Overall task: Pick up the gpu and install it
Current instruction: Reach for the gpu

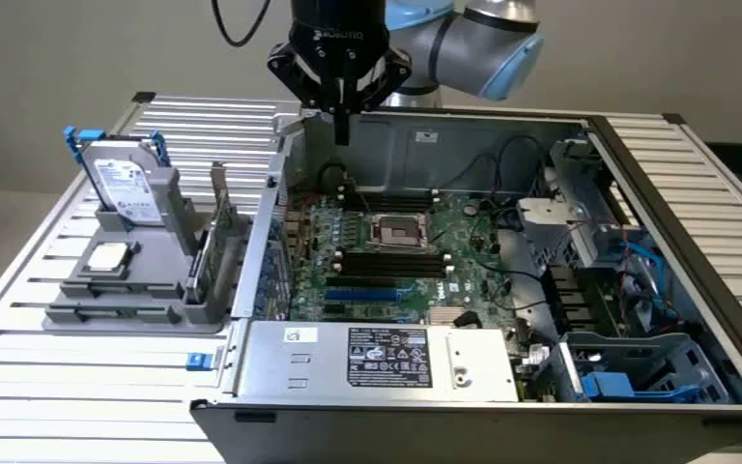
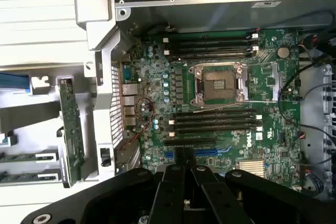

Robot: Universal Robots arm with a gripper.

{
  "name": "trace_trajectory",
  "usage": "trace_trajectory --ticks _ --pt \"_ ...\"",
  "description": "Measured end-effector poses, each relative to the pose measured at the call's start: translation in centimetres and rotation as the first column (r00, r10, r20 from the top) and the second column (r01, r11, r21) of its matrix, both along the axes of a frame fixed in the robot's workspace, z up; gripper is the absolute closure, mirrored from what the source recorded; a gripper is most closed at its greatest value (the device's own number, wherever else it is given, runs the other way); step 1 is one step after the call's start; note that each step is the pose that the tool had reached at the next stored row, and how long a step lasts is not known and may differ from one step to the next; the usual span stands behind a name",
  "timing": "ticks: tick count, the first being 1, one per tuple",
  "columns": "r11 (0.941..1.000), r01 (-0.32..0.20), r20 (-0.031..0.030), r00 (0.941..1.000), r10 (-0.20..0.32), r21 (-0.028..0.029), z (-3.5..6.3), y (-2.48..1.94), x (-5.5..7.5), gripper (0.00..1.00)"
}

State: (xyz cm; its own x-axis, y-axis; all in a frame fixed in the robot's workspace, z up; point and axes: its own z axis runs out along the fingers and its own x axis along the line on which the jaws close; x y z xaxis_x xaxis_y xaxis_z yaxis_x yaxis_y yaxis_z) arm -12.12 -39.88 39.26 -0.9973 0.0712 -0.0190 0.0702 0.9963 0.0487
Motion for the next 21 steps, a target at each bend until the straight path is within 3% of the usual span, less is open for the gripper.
trace_trajectory --ticks 7,21 --pt "1.0 0.0 0.0002 1.0 0.0 0.0002 -0.01 0.0 0.0 0.89" --pt "1.0 0.0 0.0 1.0 0.0 0.0 -0.47 0.02 -6.3 0.89"
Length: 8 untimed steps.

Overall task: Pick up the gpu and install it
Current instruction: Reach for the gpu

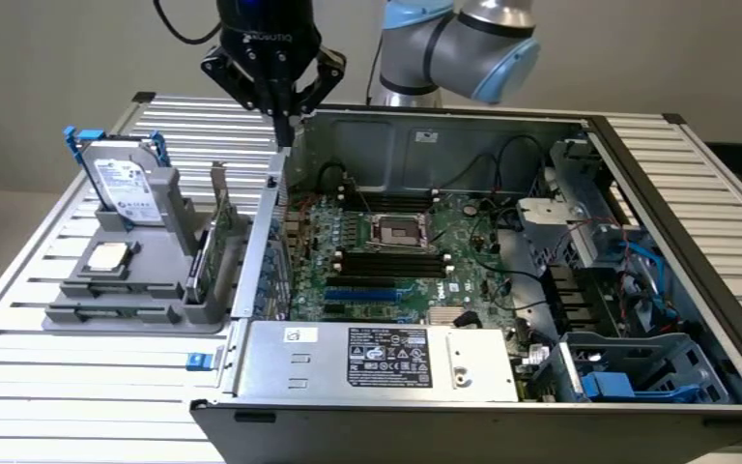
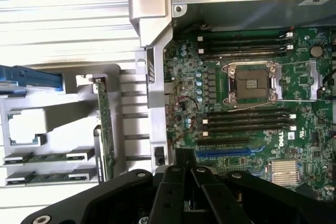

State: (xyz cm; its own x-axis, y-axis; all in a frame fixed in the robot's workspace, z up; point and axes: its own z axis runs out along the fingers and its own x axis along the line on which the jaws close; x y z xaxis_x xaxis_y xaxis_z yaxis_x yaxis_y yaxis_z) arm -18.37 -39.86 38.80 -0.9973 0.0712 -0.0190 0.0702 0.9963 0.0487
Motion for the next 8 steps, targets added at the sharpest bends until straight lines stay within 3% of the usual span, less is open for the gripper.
trace_trajectory --ticks 8 --pt "1.0 0.0 -0.0001 1.0 0.0 -0.0008 -0.98 0.0 -3.6 0.89"
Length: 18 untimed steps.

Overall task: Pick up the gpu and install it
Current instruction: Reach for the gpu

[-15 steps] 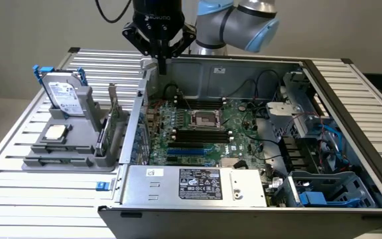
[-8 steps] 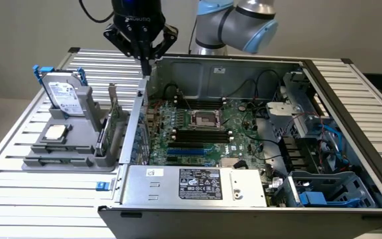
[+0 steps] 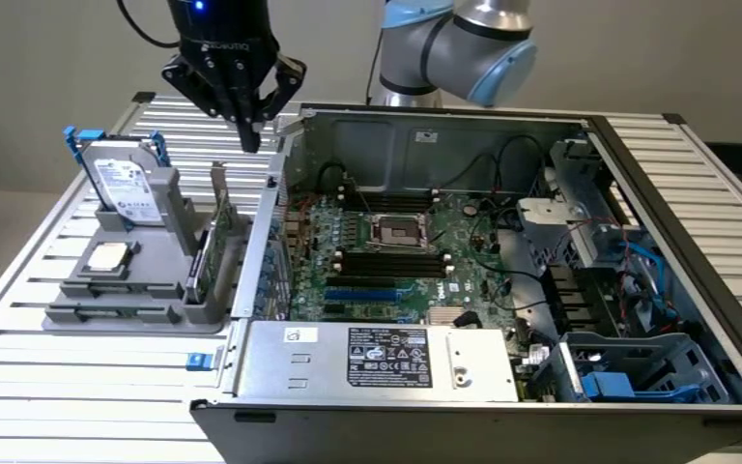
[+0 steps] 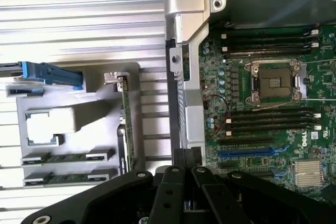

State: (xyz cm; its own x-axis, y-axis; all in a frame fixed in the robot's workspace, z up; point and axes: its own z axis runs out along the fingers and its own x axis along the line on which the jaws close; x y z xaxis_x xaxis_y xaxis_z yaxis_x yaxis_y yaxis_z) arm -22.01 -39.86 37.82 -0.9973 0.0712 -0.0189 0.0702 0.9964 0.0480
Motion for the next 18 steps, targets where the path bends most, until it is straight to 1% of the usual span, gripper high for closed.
trace_trajectory --ticks 8,10,11,14,15,17,18 --pt "1.0 0.0 0.0 1.0 0.0 -0.0017 -1.46 -0.01 -3.6 0.89" --pt "1.0 0.0 0.0 1.0 0.0 -0.0016 -1.82 -0.09 -4.5 0.89" --pt "1.0 0.0 -0.0005 1.0 0.0 -0.0016 -1.99 -0.32 -4.7 0.89" --pt "1.0 0.0 -0.0009 1.0 0.0 -0.0008 -2.36 -1.51 -5.0 0.89" --pt "1.0 0.0 -0.0011 1.0 0.0 -0.0008 -2.49 -1.83 -5.2 0.89" --pt "1.0 0.0 -0.0017 1.0 0.0 -0.0006 -2.84 -2.17 -5.8 0.89" --pt "1.0 0.0 -0.0019 1.0 0.0 -0.0006 -3.02 -2.2 -6.1 0.89"
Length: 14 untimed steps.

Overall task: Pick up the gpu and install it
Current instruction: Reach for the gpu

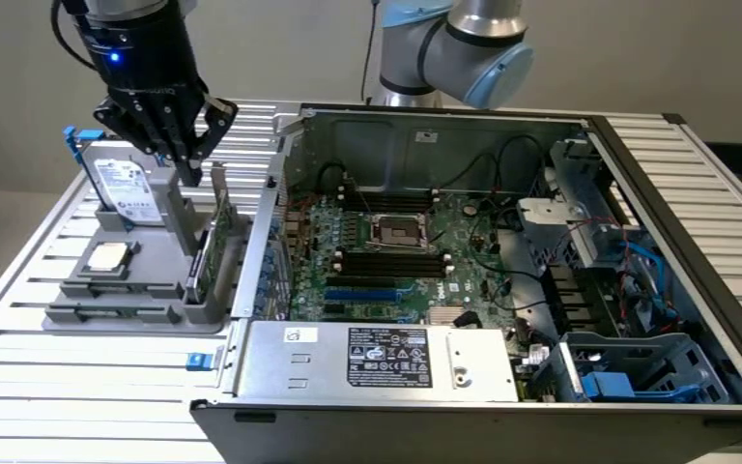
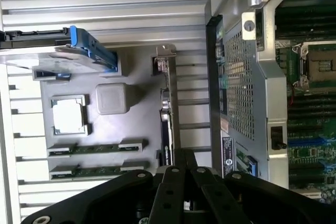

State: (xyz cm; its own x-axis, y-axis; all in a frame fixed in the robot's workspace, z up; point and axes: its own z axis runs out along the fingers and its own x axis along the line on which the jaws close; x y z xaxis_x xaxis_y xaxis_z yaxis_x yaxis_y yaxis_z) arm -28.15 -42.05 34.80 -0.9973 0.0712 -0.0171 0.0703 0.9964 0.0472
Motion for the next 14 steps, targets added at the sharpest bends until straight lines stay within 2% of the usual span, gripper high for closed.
trace_trajectory --ticks 3,14 --pt "1.0 0.0 0.0 1.0 0.0 0.0 -0.45 0.0 -0.45 0.89" --pt "1.0 0.0 -0.0002 1.0 0.0 -0.0001 -0.45 0.0 -0.46 0.89"
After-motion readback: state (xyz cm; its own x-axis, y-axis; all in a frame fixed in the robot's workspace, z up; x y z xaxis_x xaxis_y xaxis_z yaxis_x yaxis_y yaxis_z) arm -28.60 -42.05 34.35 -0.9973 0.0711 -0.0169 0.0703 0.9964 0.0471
